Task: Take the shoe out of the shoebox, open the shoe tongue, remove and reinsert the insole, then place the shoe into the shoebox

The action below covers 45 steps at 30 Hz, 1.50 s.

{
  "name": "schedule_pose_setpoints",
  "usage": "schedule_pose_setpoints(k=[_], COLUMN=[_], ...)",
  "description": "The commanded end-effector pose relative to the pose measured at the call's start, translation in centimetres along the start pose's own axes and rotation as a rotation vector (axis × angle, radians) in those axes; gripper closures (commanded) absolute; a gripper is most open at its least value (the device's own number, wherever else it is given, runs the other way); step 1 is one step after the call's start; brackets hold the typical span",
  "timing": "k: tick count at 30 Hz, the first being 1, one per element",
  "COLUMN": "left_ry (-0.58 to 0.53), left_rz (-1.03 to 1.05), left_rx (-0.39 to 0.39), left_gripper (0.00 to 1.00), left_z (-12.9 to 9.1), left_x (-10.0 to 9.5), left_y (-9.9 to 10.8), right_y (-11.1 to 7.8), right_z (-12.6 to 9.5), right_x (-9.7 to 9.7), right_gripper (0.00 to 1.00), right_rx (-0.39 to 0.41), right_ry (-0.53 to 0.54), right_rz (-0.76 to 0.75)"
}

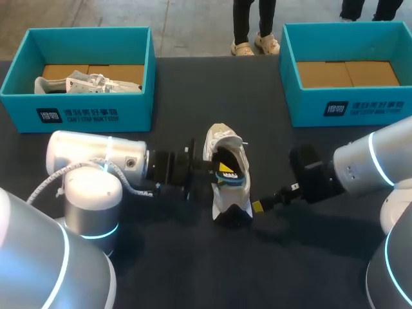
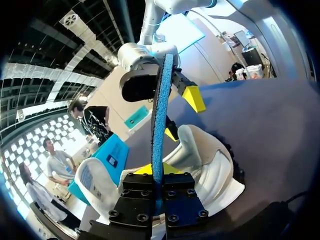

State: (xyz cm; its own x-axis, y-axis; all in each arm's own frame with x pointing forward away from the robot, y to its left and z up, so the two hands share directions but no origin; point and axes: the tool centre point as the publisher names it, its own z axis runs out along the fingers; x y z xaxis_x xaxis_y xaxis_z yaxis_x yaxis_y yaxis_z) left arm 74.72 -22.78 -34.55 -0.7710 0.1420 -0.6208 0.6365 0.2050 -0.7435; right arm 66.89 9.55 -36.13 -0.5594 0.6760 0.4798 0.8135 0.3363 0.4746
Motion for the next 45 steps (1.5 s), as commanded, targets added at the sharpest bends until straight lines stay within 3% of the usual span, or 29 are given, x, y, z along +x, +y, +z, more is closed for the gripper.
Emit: schedule_pose_setpoints(k=[1,5,7,10,18,26,27,29,30,45], left_ry=[0.003,0.0,-0.006,-0.014,-0.027,-0.01,-0.008,-0.005,-0.002,0.027], left_rz=[-0.002,-0.006,-0.011,-0.008,0.006,0.013,0.014,0.012,0.011,0.006], left_rx=[-0.016,-0.015,-0.005,0.009,0.039,0.043,0.043,0.043,0.042,0.011], left_gripper=[1.0,1.0,0.66,0.65,0.71,0.77,0.79,0.98,1.0,1.0], left_z=[0.7,0.4,0.3,0.1,-0.6,-1.2,-1.2,-1.1,-1.1,0.4], left_x=[-0.1,-0.1,-0.1,-0.3,-0.9,-0.2,-0.2,-0.1,0.0,0.5], left_y=[0.5,0.3,-0.1,-0.7,-2.0,-2.5,-2.6,-2.6,-2.6,-1.6], right_y=[-0.1,0.0,0.1,0.2,0.4,0.4,0.3,0.3,0.3,-0.4], right_z=[0.1,0.2,0.2,0.2,0.4,0.5,0.5,0.5,0.5,0.3], right_x=[0.1,0.0,0.0,0.1,0.3,0.7,0.7,0.7,0.7,0.5], right_gripper=[0.0,0.0,0.0,0.0,0.0,0.0,0.0,0.0,0.0,0.0], right_rx=[-0.003,-0.003,-0.002,-0.002,0.0,0.0,-0.001,-0.001,-0.002,-0.008], right_ry=[-0.003,-0.003,-0.004,-0.004,-0.005,-0.003,-0.003,-0.003,-0.003,0.002], right_rz=[0.0,-0.002,-0.003,-0.003,-0.006,-0.009,-0.009,-0.009,-0.01,-0.012])
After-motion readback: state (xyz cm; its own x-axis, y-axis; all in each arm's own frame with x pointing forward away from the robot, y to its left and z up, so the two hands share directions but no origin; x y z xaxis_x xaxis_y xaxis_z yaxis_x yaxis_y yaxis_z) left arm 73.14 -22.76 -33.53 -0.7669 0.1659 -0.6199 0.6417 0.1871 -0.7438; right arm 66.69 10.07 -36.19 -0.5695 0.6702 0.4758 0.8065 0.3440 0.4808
